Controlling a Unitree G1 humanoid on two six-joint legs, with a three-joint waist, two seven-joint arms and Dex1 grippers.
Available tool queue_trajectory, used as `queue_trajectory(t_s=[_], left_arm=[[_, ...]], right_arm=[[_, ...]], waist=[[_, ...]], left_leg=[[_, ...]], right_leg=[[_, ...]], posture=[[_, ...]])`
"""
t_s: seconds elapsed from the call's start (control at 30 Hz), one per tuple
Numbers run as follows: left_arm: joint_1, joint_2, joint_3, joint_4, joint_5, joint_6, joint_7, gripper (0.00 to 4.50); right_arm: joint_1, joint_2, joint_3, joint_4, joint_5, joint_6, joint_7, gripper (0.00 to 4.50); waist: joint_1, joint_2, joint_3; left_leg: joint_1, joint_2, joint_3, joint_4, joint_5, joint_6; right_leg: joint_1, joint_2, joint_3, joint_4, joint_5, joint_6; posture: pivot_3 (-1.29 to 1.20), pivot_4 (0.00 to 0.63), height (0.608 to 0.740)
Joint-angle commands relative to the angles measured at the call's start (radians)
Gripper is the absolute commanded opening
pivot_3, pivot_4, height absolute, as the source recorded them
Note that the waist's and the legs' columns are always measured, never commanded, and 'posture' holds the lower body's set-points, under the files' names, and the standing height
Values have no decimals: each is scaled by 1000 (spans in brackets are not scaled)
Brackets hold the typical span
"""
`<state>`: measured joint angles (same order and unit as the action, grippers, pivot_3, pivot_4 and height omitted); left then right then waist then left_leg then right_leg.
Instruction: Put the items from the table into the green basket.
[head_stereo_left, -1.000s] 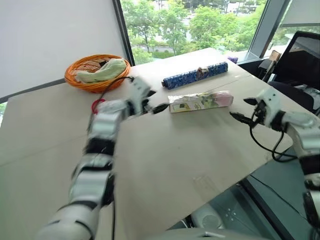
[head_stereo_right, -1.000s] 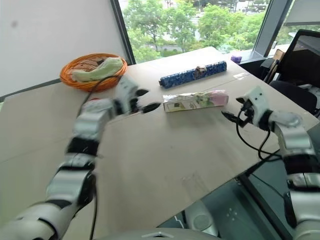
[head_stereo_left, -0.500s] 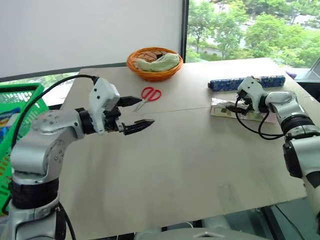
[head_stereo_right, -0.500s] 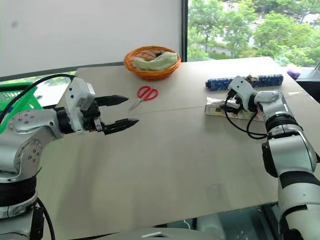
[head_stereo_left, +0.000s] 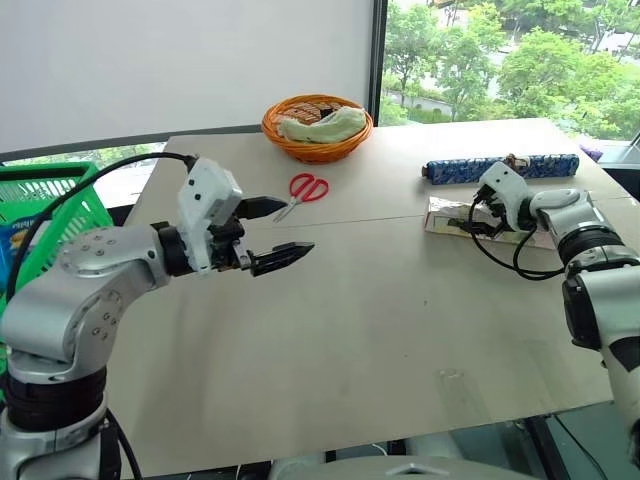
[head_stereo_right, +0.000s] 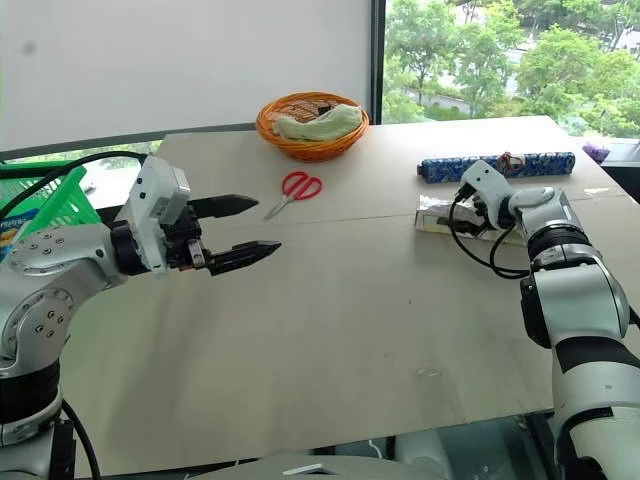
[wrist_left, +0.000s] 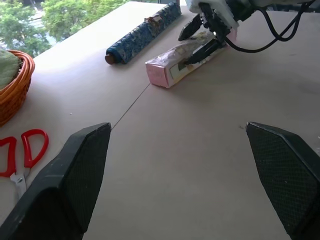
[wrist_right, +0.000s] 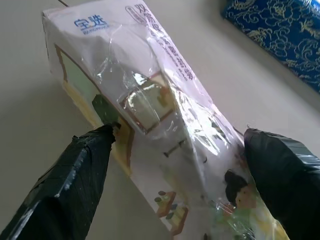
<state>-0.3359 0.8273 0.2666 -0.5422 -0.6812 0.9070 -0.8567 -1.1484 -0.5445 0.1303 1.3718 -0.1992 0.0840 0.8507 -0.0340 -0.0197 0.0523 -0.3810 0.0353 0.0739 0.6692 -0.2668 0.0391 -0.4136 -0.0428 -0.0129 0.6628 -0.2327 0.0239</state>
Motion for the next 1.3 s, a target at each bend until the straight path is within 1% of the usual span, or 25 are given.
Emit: queue_trajectory(t_s=[0.03, 0.1, 0.27, 0.4, 0.6, 0.63, 0.67, 0.7, 0.73, 0.8, 0.87, 0.97, 1.0, 1.17, 1.23, 1.3], left_arm=[[-40, 24, 12, -19, -37, -5, 10, 4444], [-44, 32, 11, -18, -49, -4, 13, 4444], [-60, 43, 2, -1, -68, -10, 7, 4444], [-61, 57, -10, 6, -89, 6, -2, 4444], [-36, 87, -29, 17, -108, 7, -40, 4444], [-31, 87, -33, 22, -104, 0, -42, 4486], [-28, 84, -37, 27, -100, -8, -41, 4500], [-26, 81, -39, 30, -98, -14, -40, 4500], [-26, 77, -42, 33, -97, -18, -38, 4500], [-27, 70, -48, 37, -95, -25, -33, 4500], [-24, 66, -54, 38, -92, -33, -30, 4500], [-21, 60, -57, 41, -88, -43, -23, 4500], [-20, 59, -58, 43, -86, -46, -22, 4500], [-12, 32, -52, 47, -96, -45, 11, 4500], [-17, -30, -49, 57, -123, -35, 62, 4500], [-6, -111, -53, 59, -163, -25, 111, 4500]], right_arm=[[-37, -11, -27, -9, -1, 53, -1, 4500], [-35, -14, -28, -8, -6, 78, 24, 4500], [-19, -33, 19, -12, -58, 77, 148, 4500], [-6, -53, 76, -13, -128, 33, 115, 4500], [-2, -62, 80, -9, -153, 27, 90, 4500], [-1, -64, 79, -9, -155, 25, 83, 4241], [1, -67, 78, -9, -158, 22, 76, 3889], [2, -68, 79, -10, -161, 18, 71, 3694], [3, -71, 80, -9, -164, 16, 72, 3144], [4, -75, 83, -10, -169, 12, 77, 2356], [1, -77, 82, -10, -171, 11, 82, 1371], [-1, -79, 81, -11, -177, 0, 75, 138], [-1, -79, 81, -11, -179, -3, 74, 55], [-14, -73, 91, -21, -192, -62, 82, 55], [-44, -55, 74, -37, -163, -94, 158, 55], [-96, -18, 5, -61, -73, -63, 274, 55]], waist=[[1, 0, 0], [2, 0, 0], [1, 0, 0], [1, 0, 0], [-2, 0, 0], [-2, 0, 0], [-2, 0, 0], [-2, 0, 0], [-2, 0, 0], [-2, 0, 0], [-2, 0, 0], [-2, 0, 0], [-2, 0, 0], [-2, 0, 0], [-3, 1, 0], [-9, 1, 0]], left_leg=[[0, 0, 0, 0, 0, 0], [0, 0, 0, 0, 0, 0], [0, 0, 0, 0, -1, 2], [0, 0, 0, 0, -1, 2], [0, 0, 0, 0, 0, 1], [0, 0, 0, 0, 0, 0], [0, 0, 0, 0, 0, 0], [0, 0, 0, 0, 0, 0], [0, 0, 0, 0, 0, 0], [0, 0, 0, 0, 0, 0], [0, 0, 0, 0, 0, 0], [0, 0, 0, 0, 0, 0], [0, 0, 0, 0, 0, 0], [0, 0, 0, 0, 0, 0], [0, 0, 0, 0, 0, 0], [1, 0, 1, 0, 0, 0]], right_leg=[[0, 0, 0, 0, 0, 0], [0, 0, 0, 0, 0, 0], [0, 1, 0, 0, 0, 0], [0, 1, 0, 0, 0, 0], [0, 1, 0, 0, 0, 0], [0, 1, 0, 0, 0, 0], [0, 1, 0, 0, 0, 0], [0, 1, 0, 0, 0, 0], [0, 1, 0, 0, 0, 0], [0, 1, 0, 0, 0, 0], [0, 1, 0, 0, 0, 0], [0, 1, 0, 0, 0, 0], [0, 1, 0, 0, 0, 0], [0, 1, 0, 0, 0, 0], [0, 1, 0, 0, 0, 0], [0, 1, 1, 0, 0, 0]], posture=[[95, 0, 738], [96, 0, 738], [86, 0, 738], [72, 0, 738], [55, 0, 738], [55, 0, 738], [53, 0, 738], [53, 0, 738], [51, 0, 738], [51, 0, 738], [51, 0, 738], [51, 0, 738], [52, 0, 738], [50, 0, 738], [41, 0, 738], [41, 0, 738]])
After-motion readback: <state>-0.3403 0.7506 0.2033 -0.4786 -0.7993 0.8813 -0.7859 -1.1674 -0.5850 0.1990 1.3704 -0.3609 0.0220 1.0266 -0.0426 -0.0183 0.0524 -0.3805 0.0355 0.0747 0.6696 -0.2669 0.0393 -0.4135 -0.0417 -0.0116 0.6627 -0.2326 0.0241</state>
